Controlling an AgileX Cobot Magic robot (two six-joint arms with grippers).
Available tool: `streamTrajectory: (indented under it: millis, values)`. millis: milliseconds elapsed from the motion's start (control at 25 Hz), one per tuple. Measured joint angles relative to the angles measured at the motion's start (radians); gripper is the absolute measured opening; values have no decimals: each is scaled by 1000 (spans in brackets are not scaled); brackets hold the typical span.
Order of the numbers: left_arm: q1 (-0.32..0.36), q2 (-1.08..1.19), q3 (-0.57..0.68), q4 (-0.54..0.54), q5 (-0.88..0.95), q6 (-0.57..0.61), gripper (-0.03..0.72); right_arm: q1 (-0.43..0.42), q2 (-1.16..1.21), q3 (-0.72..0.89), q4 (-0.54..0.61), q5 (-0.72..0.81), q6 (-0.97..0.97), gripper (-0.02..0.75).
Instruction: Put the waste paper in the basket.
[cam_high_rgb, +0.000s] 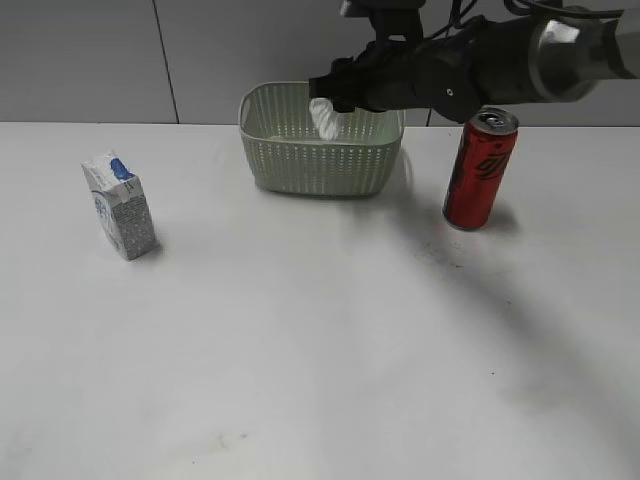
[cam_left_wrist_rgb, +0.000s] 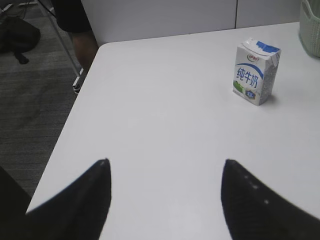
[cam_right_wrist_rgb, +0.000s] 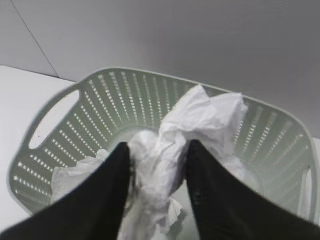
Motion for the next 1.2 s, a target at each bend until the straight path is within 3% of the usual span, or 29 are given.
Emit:
streamTrajectory:
  millis: [80,160,360,480,680,800,1000,1200]
  values:
    - [0,0,0,0,0,0,502,0,0,0,0,-1,0,585]
    - [0,0,0,0,0,0,502,0,-3,-4,0,30,0,632]
    - [0,0,0,0,0,0,501,1,-98,-52,0,262,-6,636]
    - [0,0,0,0,0,0,501,-2,-194,-115,38,432,-152,621]
    - [0,0,0,0,0,0,501,-76,-255,-258,347,799,-499,610]
    - [0,0,0,0,0,0,501,-160,-255,-285,462,1003,-563,601]
    - [0,0,0,0,0,0,501,-275,-255,-286,473,1229,-613,592]
    - [0,0,0,0,0,0,494,-350,-283,-259,452,1255,-630,591]
